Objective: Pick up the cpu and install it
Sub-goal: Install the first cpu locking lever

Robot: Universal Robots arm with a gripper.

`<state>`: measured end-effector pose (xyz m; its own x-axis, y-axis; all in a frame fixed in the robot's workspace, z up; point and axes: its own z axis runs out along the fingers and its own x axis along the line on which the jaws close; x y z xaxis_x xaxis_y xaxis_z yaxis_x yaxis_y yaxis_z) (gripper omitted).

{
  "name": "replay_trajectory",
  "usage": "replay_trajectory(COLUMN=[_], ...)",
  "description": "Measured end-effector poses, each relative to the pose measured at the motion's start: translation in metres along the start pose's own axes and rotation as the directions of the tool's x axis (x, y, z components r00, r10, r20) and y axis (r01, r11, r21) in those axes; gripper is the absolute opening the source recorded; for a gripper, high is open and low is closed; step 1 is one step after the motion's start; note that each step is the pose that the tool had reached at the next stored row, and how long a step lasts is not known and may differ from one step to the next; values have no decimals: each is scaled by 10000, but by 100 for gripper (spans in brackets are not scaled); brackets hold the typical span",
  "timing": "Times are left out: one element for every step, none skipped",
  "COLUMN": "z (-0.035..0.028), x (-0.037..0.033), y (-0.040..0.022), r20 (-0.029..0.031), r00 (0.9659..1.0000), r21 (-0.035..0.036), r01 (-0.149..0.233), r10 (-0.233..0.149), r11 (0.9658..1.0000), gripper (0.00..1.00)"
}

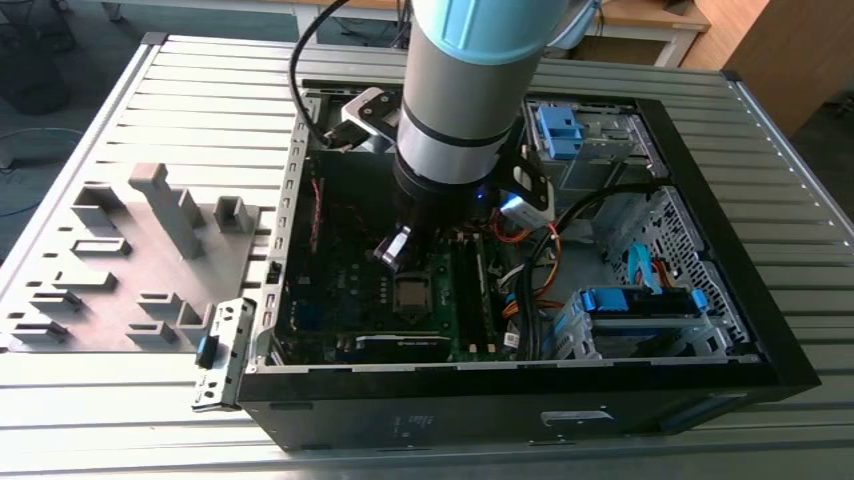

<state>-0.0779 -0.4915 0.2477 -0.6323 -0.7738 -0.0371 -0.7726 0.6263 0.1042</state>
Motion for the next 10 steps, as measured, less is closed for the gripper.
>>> replay_trajectory(z=[-1,-1,-2,-2,-2,-3,-4,-4,-4,-4], x=[-3,-8,-14,-23,-33,-46,-59,-73,-85,-98], y=[-4,-9,-14,-20,-28,-36,-46,-56,-64,-70], r20=[-2,-3,-3,-3,-3,-3,-5,-4,-5,-5], r00=[10000,10000,10000,10000,10000,10000,10000,10000,10000,10000], r21=[0,-1,-1,-1,-1,-1,-1,-1,-1,-1], r01=[6,8,8,10,12,15,18,22,24,28], r10=[-6,-8,-8,-10,-12,-15,-18,-22,-24,-28], r11=[10000,10000,10000,10000,10000,10000,10000,10000,10000,10000], gripper=[11,11,11,11,11,11,11,11,11,11])
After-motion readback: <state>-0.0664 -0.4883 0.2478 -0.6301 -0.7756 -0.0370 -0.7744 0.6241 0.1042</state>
